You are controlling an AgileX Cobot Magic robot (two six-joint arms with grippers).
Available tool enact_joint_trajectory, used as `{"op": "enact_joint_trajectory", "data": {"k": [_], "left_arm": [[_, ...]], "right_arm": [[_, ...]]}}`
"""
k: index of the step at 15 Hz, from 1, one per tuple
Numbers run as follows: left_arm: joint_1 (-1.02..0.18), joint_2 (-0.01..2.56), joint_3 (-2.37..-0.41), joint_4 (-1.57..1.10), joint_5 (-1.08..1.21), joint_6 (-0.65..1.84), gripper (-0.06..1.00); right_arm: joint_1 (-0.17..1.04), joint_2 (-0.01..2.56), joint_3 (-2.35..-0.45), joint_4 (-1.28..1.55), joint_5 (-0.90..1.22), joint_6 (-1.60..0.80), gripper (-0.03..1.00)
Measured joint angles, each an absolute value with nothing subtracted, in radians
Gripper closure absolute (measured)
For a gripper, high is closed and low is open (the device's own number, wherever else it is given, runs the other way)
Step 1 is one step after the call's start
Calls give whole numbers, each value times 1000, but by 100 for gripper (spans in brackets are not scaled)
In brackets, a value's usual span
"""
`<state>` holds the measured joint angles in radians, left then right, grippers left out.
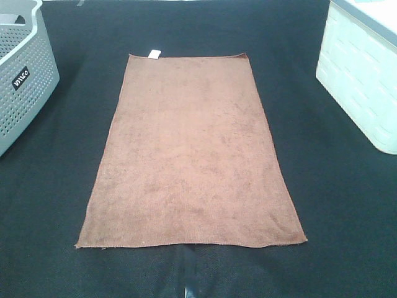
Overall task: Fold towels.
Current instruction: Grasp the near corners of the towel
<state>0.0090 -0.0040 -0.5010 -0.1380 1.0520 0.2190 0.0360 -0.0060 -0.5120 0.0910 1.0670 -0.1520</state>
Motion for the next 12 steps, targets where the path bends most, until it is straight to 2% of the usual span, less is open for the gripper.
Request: {"op": "enact_joint_trajectory", "data": {"k": [12], "left_arm": [[9, -4, -501, -138, 1052, 219, 18]], "right_arm": [[36, -6, -512, 91, 1067, -152, 20]]}}
